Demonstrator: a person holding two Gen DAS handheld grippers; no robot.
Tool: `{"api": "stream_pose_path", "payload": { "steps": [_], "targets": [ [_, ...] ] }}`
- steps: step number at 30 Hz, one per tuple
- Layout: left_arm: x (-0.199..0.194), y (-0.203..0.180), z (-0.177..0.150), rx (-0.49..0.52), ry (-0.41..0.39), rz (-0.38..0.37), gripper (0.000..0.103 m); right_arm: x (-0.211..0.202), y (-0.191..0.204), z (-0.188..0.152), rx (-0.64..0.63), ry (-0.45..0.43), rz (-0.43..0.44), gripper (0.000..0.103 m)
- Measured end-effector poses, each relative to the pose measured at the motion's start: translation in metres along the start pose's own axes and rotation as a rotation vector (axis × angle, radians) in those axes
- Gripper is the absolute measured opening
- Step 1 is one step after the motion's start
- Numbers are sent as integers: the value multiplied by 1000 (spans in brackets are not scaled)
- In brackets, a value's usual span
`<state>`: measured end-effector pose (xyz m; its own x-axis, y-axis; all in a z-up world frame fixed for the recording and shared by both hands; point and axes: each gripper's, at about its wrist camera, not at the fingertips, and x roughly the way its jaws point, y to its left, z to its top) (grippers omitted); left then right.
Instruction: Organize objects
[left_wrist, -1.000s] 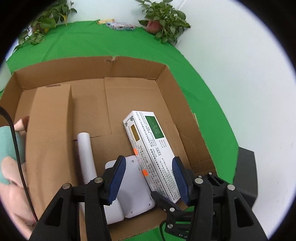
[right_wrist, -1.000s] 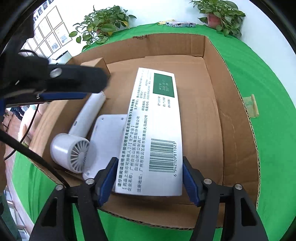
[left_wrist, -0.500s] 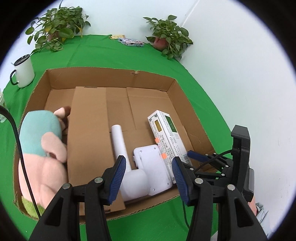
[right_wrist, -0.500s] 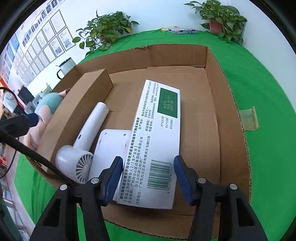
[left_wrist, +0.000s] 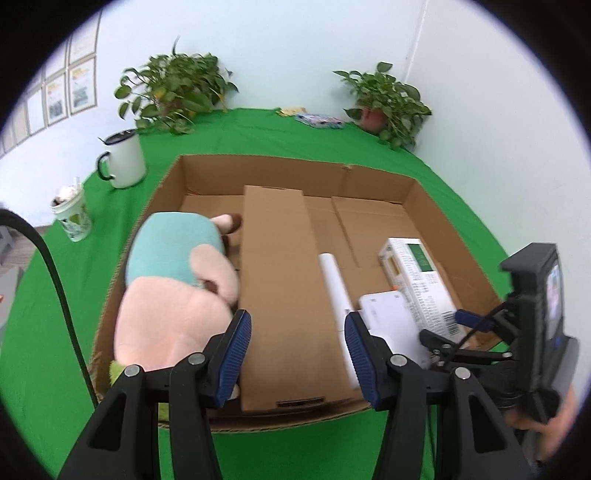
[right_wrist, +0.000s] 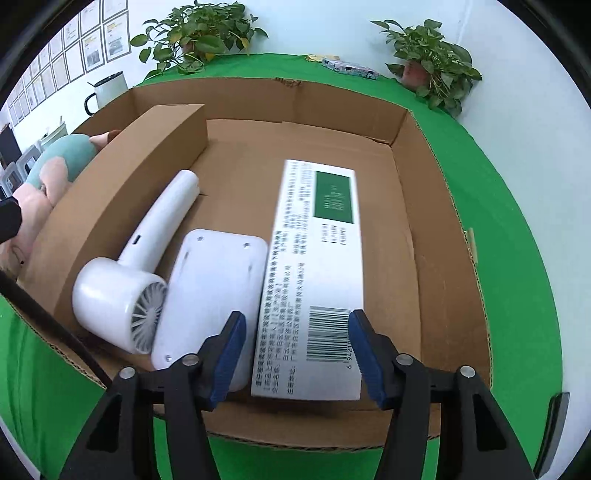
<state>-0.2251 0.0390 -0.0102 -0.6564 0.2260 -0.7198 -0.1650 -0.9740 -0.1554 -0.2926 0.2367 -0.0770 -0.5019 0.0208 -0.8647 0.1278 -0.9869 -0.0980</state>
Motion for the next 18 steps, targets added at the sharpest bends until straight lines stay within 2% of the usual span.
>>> {"api": "stream_pose_path", "payload": {
  "steps": [2,4,7,12,16,18],
  "targets": [
    [0,1,-7,10,-27,40,54,-7,2,-3,15,-24,47,73],
    [0,2,-15,21,-67,94,60,-20,4,-9,24,-100,86,81],
    [-2,5,-26,13,-136,123,67,-44,8,-28,52,-252,129,103],
    [-1,6,-38,4,-228,141,72,-55,23,-55,82,-387,106,102],
    [7,-5,-49,33,-274,205,81,-52,33,-68,95,-447,61,102],
    [12,-9,-54,36,-282,225,81,-50,36,-72,96,-470,30,102]
  ]
}}
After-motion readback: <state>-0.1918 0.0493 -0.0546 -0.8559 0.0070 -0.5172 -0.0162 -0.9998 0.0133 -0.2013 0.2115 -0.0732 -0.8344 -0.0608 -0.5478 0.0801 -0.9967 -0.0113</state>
